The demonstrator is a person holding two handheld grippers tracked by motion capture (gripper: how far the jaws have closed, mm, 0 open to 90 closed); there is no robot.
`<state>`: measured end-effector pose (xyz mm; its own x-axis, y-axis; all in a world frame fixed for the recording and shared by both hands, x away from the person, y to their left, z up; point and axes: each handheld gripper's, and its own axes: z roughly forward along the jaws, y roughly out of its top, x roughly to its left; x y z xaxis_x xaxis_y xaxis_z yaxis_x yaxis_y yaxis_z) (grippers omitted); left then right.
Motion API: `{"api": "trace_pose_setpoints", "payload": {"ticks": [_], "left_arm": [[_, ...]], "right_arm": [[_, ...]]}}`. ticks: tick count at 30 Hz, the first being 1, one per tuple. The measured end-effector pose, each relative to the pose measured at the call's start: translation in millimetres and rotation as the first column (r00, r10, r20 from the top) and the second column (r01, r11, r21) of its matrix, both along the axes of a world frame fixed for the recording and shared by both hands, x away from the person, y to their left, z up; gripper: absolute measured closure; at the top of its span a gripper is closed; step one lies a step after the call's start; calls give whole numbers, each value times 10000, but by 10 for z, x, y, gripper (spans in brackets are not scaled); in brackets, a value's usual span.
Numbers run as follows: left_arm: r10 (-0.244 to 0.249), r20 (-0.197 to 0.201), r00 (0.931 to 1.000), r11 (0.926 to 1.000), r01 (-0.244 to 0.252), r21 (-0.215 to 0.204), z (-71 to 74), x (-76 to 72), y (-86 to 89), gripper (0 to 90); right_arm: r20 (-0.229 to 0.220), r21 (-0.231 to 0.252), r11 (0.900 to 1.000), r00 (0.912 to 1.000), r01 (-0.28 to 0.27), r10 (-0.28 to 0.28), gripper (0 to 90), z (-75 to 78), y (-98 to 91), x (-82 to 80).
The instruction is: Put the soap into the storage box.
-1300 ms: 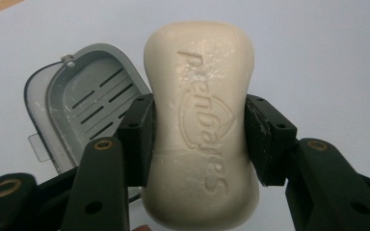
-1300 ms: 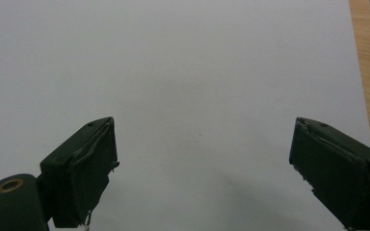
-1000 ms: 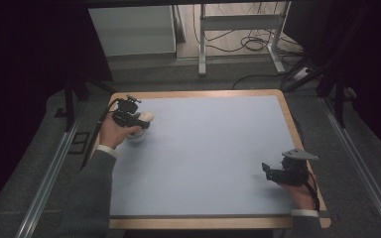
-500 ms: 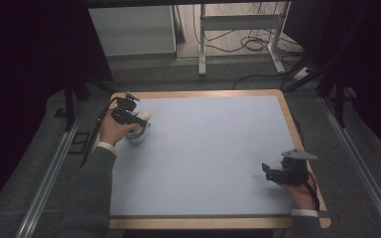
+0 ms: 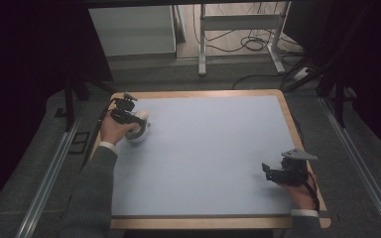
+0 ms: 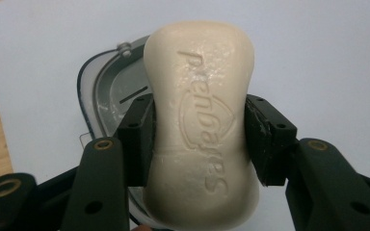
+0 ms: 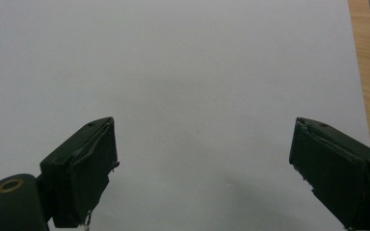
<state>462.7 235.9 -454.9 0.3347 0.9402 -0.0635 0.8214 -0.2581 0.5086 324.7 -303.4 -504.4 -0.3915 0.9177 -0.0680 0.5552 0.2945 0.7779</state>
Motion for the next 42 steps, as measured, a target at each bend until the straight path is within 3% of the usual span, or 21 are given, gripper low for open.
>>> {"api": "trace_pose_setpoints", "payload": {"ticks": [11,16,23,29,33,40,42], "left_arm": [[657,-273,9975,9978,-655,73,-144,44,66,494],[665,-371,9971,9978,-664,31,-194,56,65,487],[633,280,9976,9971,-620,-448,-83,-28,50,394],[74,678,9977,9974,-26,-715,4,-155,-13,334],[-451,1079,9931,9929,564,-1048,24,-323,-98,309],[-1364,1250,9827,9860,1468,-789,-42,-573,-168,296],[-1502,1340,9795,9827,1627,-883,-78,-649,-171,301]], "right_arm": [[-31,-62,10000,10000,36,-36,93,-7,-7,4],[-44,-78,10000,10000,29,-29,93,-11,-3,4],[-37,-86,10000,10000,6,-7,93,-10,2,3],[-59,-93,10000,10000,-2,2,93,-12,4,4],[-53,-90,10000,10000,-2,1,93,-8,-1,1],[-24,-83,10000,10000,-36,36,93,-4,8,-3],[-17,-81,10000,10000,-25,24,93,-3,7,-2]]}}
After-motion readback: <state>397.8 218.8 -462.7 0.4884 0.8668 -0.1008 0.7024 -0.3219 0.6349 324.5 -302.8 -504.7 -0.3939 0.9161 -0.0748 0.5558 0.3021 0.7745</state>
